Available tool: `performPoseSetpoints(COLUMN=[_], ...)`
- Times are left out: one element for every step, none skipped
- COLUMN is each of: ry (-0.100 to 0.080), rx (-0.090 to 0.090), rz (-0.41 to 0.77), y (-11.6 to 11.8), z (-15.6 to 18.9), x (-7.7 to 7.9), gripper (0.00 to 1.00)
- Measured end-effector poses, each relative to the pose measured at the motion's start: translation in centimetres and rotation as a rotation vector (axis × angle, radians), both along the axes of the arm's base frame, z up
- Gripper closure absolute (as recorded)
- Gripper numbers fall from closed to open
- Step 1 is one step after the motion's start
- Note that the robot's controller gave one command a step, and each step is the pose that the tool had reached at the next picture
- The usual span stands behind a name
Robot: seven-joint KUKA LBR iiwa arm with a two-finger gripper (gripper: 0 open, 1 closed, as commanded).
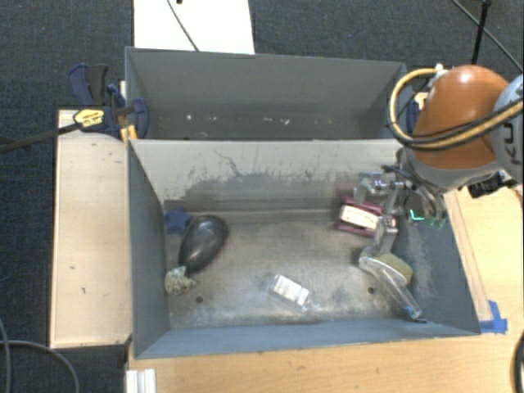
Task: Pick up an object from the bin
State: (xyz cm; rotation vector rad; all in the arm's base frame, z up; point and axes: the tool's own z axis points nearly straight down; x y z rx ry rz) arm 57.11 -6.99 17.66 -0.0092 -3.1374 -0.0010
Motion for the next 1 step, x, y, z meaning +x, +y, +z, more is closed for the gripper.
performPoseSetpoints(ry=[-0.015], rx=[0.0], rz=[0.186], y=[-4.01], z=[-9.45], x=[2.53], gripper=[0.0])
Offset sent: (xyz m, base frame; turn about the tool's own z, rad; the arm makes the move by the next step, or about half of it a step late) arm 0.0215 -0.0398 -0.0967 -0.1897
